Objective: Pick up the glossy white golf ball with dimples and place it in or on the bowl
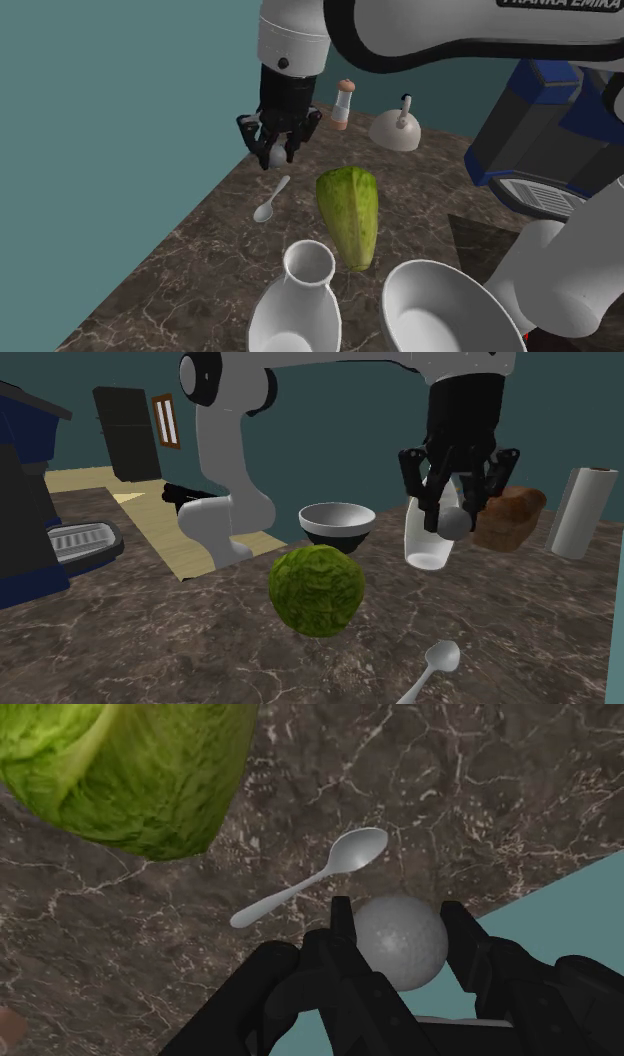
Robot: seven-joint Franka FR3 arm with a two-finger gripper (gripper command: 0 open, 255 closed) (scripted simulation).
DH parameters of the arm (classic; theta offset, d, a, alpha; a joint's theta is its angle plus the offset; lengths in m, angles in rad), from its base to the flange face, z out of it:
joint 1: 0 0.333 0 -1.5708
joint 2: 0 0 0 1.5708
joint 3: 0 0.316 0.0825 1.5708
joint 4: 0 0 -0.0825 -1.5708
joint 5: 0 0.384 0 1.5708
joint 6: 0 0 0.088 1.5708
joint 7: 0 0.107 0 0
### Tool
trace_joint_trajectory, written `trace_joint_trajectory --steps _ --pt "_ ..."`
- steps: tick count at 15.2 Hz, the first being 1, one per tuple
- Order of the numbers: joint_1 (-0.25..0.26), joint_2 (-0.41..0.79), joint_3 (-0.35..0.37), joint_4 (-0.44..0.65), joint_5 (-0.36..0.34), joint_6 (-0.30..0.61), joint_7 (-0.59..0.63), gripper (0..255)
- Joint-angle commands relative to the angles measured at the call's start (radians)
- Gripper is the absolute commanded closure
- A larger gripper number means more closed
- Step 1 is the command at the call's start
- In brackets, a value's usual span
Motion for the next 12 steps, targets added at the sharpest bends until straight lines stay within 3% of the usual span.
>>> trace_joint_trajectory --steps 1,12 --pt "0.006 -0.081 -0.004 -0.084 0.038 0.013 -0.005 255" --pt "0.115 -0.486 -0.033 -0.395 0.201 -0.055 0.008 255"
